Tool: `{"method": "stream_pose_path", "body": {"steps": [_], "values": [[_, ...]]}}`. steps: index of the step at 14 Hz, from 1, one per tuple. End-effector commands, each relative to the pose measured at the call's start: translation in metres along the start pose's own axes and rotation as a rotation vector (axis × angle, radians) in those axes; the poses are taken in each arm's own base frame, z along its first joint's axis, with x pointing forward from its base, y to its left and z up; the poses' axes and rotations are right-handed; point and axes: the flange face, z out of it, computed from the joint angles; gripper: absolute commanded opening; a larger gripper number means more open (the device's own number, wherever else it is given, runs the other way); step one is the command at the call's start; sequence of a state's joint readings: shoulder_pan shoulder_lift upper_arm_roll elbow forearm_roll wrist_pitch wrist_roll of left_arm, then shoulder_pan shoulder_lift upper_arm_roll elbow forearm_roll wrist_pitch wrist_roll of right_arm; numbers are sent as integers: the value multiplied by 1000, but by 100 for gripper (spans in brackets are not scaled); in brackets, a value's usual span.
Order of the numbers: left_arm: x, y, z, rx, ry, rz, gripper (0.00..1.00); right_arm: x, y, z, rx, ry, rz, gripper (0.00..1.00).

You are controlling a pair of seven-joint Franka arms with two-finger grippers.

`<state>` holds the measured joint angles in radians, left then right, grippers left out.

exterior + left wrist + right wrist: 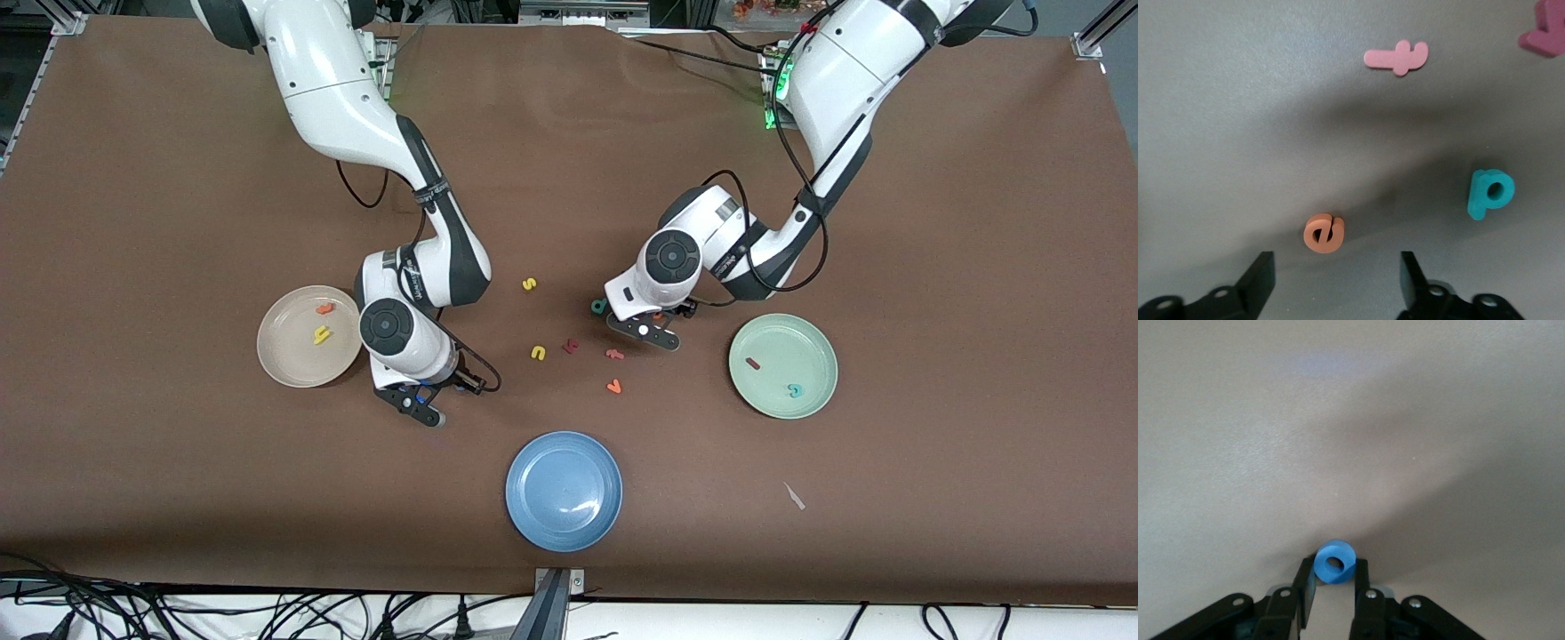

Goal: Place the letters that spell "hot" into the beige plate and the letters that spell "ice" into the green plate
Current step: 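Carry the blue o into the beige plate while the left gripper grasps the orange e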

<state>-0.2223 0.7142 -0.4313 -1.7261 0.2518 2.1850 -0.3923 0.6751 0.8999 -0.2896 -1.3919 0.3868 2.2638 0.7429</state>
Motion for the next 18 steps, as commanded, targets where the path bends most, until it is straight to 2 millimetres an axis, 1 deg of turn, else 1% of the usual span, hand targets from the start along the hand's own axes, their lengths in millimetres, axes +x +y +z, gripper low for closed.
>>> {"method": "stream_pose_path", "body": {"steps": [1, 2, 3, 4, 5, 6, 7, 8, 9, 12, 13, 14, 15, 17, 18], "values": [[-2, -4, 1, 32, 19, 20, 77, 5, -9, -10, 10, -29, -14, 15], [-3, -5, 7, 53, 16, 36, 70, 11, -5, -16, 0, -23, -17, 15], [-4, -5, 10, 53, 12, 37, 64, 17, 0, -28, -4, -17, -20, 15], [-3, -5, 9, 53, 13, 37, 63, 21, 10, -37, -26, -36, -33, 15], [-3, -5, 11, 53, 12, 38, 63, 26, 21, -51, -48, -56, -38, 15], [-2, -6, 13, 54, 11, 37, 63, 29, 35, -60, -69, -79, -45, 15], [-1, -8, 13, 55, 11, 35, 63, 35, 52, -74, -73, -84, -60, 13], [-1, -8, 12, 54, 12, 34, 62, 38, 76, -83, -75, -102, -84, 13], [0, -9, 12, 55, 14, 33, 60, 42, 104, -92, -72, -114, -109, 13], [4, -13, 12, 52, 26, 26, 60, 50, 183, -117, -47, -145, -200, 10], [5, -11, 10, 47, 35, 26, 60, 49, 208, -117, -38, -155, -220, 9], [5, -12, 11, 46, 39, 26, 56, 48, 232, -117, -21, -136, -231, 9], [5, -11, 14, 43, 38, 28, 55, 44, 250, -112, -11, -125, -247, 9], [7, -11, 14, 38, 49, 27, 55, 37, 278, -101, 0, -105, -308, 9], [7, -12, 14, 37, 49, 26, 47, 36, 291, -98, 7, -83, -338, 9]]}}
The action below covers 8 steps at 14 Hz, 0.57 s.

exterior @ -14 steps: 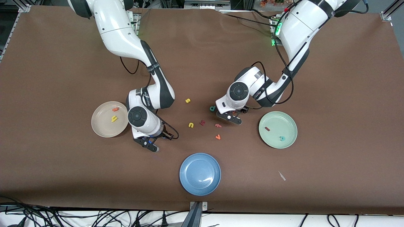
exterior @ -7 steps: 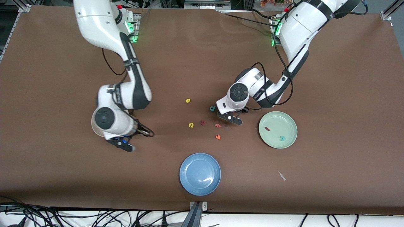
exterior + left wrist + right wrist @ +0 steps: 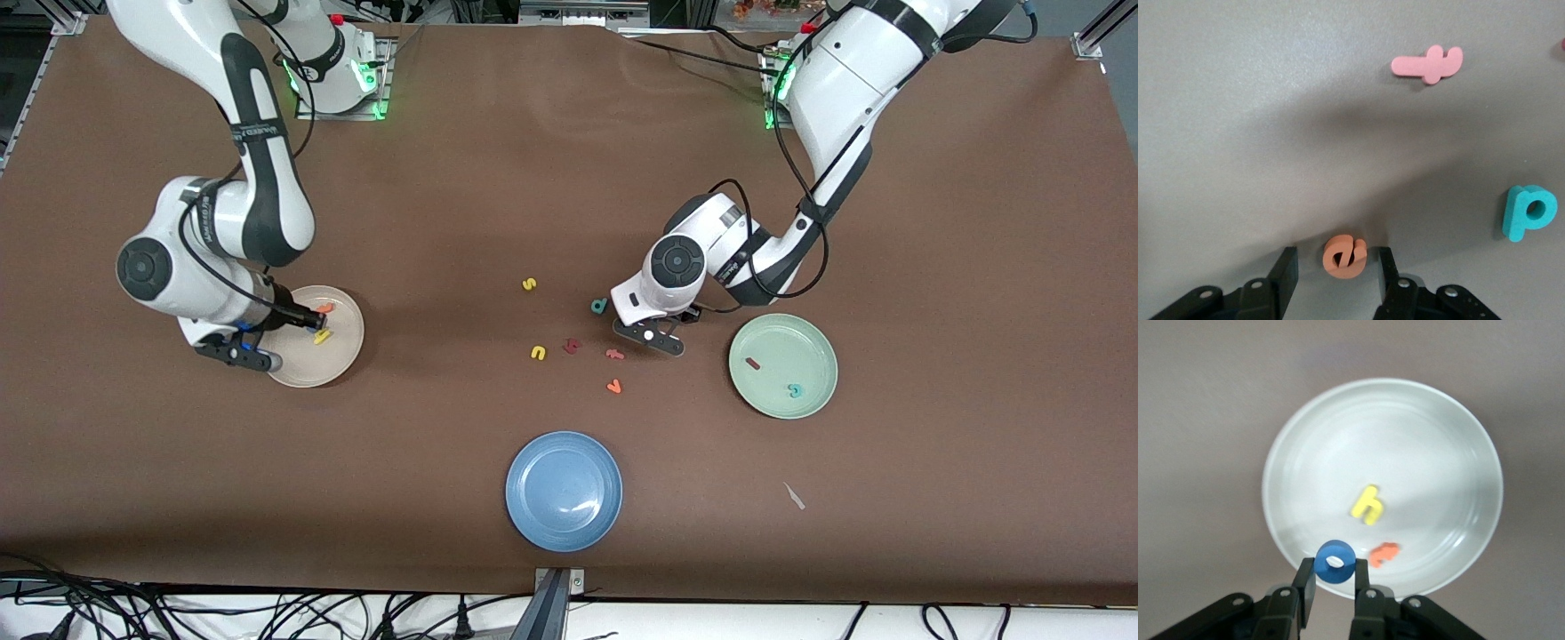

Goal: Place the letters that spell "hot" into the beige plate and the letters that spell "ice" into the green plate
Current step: 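Carry the blue o into the beige plate while the left gripper grasps the orange e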

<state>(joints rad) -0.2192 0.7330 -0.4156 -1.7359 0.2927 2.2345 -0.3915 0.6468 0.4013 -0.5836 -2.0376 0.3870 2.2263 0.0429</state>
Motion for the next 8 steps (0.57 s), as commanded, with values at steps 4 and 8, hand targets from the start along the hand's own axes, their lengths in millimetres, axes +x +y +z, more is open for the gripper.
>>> {"method": "stream_pose_path", "body": {"steps": [4, 8], "values": [[4, -7, -4, 19, 27, 28, 5, -17, 27, -6, 40, 53, -106, 100], [7, -34, -43, 29, 49, 15, 5, 8, -7, -46, 49, -27, -35, 100]]}}
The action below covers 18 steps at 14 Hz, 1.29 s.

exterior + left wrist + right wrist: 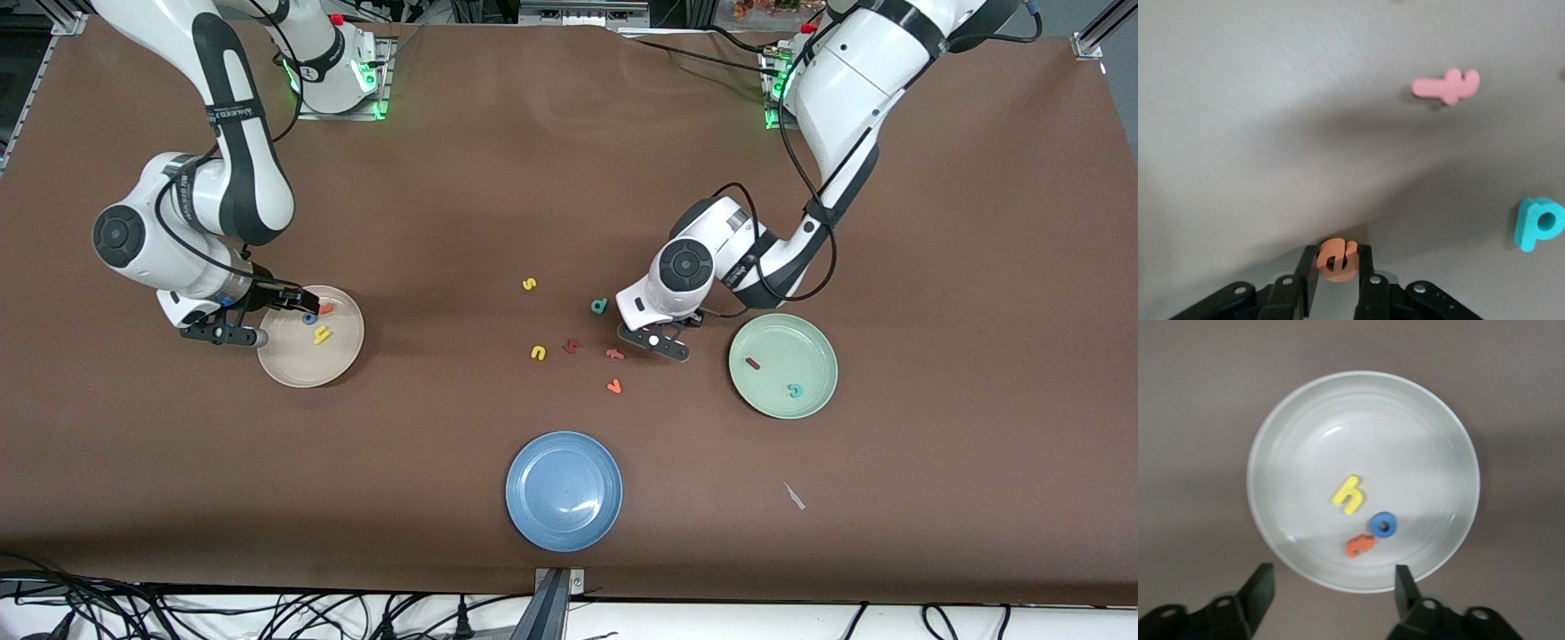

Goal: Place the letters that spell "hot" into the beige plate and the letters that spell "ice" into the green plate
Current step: 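Carry the blue o into the beige plate while the left gripper grasps the orange e, then drop the orange e into the green plate while the right gripper withdraws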

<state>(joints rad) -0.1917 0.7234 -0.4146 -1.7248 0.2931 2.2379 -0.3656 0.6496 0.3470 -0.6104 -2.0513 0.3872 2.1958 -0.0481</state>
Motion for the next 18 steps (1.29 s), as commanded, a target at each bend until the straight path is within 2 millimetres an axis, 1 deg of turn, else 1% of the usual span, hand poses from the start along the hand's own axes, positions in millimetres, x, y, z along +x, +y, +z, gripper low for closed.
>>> {"method": "stream_pose_path", "body": {"steps": [1, 2, 3, 5, 6, 7, 8, 9, 11, 12, 13, 14, 15, 16, 17, 18], "values": [[-1, -20, -44, 39, 28, 15, 5, 18, -24, -27, 13, -43, 59, 100], [-1, -26, -56, 46, 39, 8, 5, 19, -26, -31, 13, -47, 62, 100], [-1, -37, -67, 49, 45, -9, 5, 19, -28, -32, 13, -46, 60, 100], [-2, -52, -81, 56, 41, -2, 5, 19, -28, -33, 13, -50, 56, 100], [-2, -66, -85, 62, 23, 31, 5, 18, -31, -37, 15, -59, 50, 100], [-3, -85, -87, 65, -2, 59, 5, 19, -38, -45, 16, -72, 39, 100], [-3, -99, -91, 62, -6, 93, 5, 20, -43, -55, 19, -90, 51, 100], [-3, -112, -89, 55, -12, 124, 6, 21, -48, -65, 18, -97, 66, 100], [-6, -149, -86, 45, -28, 167, 6, 23, -60, -82, -6, -109, 69, 100], [-8, -168, -84, 39, -39, 186, 6, 22, -59, -86, -16, -109, 82, 100], [-9, -182, -83, 34, -43, 199, 6, 23, -61, -85, -12, -127, 84, 100], [-11, -197, -81, 28, -47, 198, 6, 25, -58, -89, -13, -131, 54, 100], [-11, -207, -72, 20, -55, 196, 6, 24, -57, -91, -46, -128, 6, 100], [-10, -220, -63, 12, -56, 185, 6, 23, -54, -98, -70, -117, -28, 100], [-9, -228, -57, 5, -56, 173, 6, 21, -51, -110, -76, -100, -41, 100], [-8, -231, -56, -4, -41, 165, 6, 17, -47, -123, -77, -81, -44, 100]]}}
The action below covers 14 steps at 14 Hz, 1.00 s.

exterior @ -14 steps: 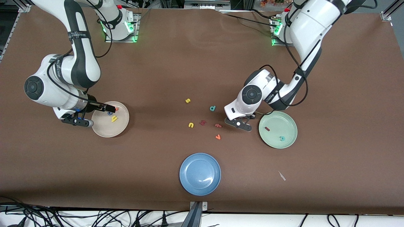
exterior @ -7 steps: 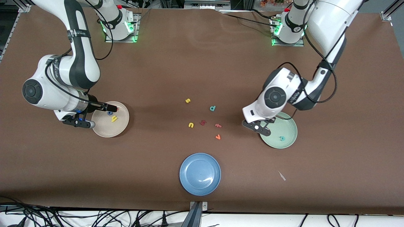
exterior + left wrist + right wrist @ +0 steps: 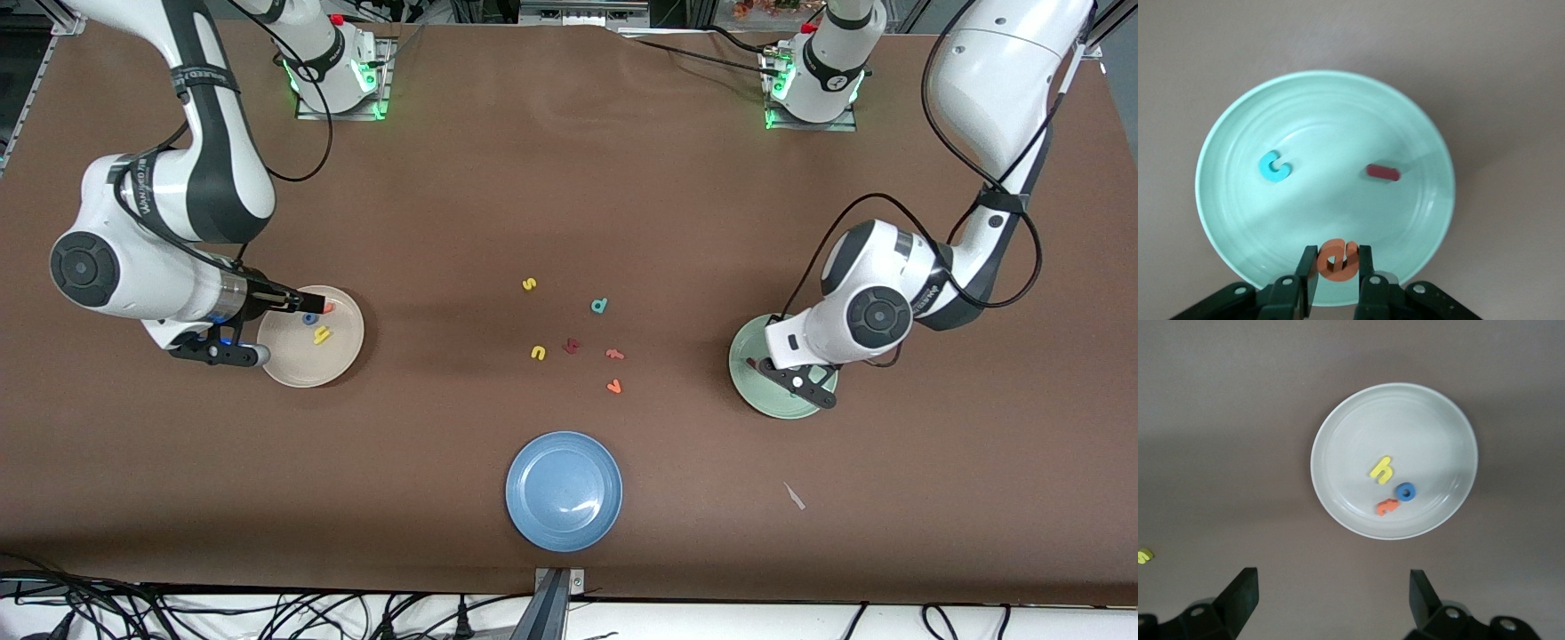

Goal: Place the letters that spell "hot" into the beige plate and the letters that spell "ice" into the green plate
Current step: 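Drop the orange e into the green plate while the right gripper withdraws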

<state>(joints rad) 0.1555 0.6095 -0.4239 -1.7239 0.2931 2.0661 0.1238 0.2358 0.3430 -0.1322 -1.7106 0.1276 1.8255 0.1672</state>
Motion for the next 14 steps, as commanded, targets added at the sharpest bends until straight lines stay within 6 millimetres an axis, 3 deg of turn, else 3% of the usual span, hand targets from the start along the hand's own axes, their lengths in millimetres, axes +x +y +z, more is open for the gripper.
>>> {"method": "stream_pose_path", "body": {"steps": [1, 7, 8, 10, 11, 12, 13, 14], "values": [[3, -9, 9, -11, 23, 10, 6, -22, 9, -49, -8, 56, -18, 100], [0, -20, 20, -30, 13, -12, 7, -86, 26, -134, -61, 107, -36, 100], [1, -20, 30, -39, 5, -15, 10, -95, 31, -144, -83, 114, -41, 100], [3, -14, 30, -40, 4, -14, 16, -109, 45, -158, -79, 85, -46, 100], [3, -15, 30, -39, 3, -14, 26, -116, 47, -166, -77, 89, -50, 100], [3, -14, 30, -40, 4, -14, 76, -121, 54, -170, -72, 82, -40, 100], [2, -17, 27, -37, 9, -9, 100, -123, 68, -173, -64, 72, -13, 100], [2, -17, 19, -32, 18, -23, 100, -128, 72, -179, -62, 77, -8, 100]]}}
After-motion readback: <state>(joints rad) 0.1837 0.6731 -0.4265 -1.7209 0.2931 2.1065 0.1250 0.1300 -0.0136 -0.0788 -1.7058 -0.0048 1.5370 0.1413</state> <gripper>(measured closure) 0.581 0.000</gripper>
